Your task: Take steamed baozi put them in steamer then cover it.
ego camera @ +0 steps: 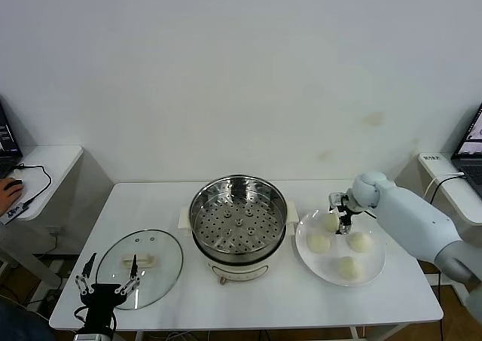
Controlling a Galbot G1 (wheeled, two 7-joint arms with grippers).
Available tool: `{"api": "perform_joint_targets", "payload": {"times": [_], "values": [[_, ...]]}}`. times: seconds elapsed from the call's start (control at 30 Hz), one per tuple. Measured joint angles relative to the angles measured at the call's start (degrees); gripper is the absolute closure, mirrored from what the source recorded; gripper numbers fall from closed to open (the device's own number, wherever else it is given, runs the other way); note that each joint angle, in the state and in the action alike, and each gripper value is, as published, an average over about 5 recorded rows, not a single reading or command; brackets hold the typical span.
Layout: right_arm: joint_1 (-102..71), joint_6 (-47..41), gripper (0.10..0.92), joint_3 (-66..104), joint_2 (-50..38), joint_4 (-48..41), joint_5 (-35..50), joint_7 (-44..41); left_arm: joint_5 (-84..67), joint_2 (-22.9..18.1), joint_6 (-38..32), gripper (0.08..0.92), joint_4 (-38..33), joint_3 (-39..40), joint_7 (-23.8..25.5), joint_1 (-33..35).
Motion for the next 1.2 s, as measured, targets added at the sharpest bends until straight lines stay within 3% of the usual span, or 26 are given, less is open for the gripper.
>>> {"api": "perform_joint_targets", "payload": {"times": [0.4, 0.77, 1.2], "values": [[0.4, 0.6, 0.453, 0.2, -0.4, 0.3, 0.4, -0.7, -0.1, 0.2, 0.0, 0.177, -0.4, -0.4, -0.1, 0.2], [6.2, -0.1, 0.442, -3.5, -3.9, 5.1, 6.0, -2.3, -0.3, 0.8, 0.0, 0.177, -0.6, -0.5, -0.1, 0.5], [24.8, -2.2, 0.431, -15.1, -7.3, 16.5, 20.7, -3.4, -2.0, 1.4, 0.1, 0.177, -0.3, 0.0, 0.3, 0.9]]}}
